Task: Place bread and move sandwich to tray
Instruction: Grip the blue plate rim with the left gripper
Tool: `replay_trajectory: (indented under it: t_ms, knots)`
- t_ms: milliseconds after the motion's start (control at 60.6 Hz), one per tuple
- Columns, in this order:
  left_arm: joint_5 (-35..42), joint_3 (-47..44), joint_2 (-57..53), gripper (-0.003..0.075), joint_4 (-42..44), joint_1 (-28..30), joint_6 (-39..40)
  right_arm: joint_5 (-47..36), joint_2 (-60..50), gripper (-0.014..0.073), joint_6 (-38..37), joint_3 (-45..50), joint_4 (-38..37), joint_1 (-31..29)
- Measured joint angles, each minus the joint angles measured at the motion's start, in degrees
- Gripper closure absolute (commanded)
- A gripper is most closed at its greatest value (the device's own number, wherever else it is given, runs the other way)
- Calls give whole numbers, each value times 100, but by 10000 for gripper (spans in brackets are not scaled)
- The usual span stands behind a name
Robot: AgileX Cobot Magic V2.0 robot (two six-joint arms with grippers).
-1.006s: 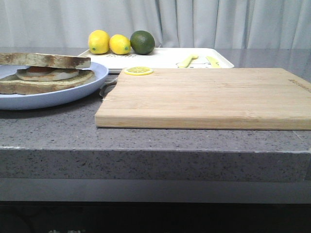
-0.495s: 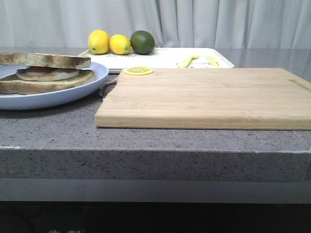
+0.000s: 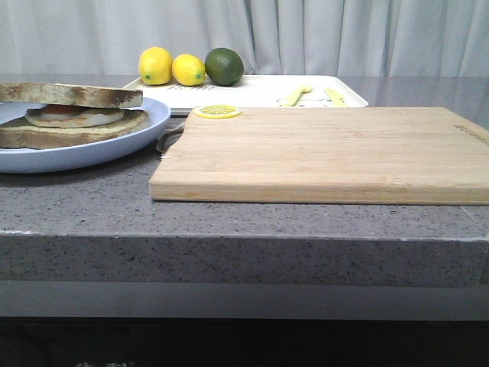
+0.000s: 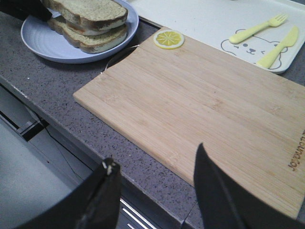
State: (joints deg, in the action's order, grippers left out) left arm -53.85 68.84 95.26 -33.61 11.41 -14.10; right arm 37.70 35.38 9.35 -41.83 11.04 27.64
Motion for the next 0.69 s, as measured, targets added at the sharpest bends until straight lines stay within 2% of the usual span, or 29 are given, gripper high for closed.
replay_trajectory:
  t_ms: [148,412,693]
  knots:
    - [0,22,49,489,-176,0,-150,0,0,212,0,0,0,0]
    - [21,22,92,738,-281,0,-294,0,0,212,0,0,0,0]
    - [46,22,63,738,-371,0,-294,0,0,212,0,0,0,0]
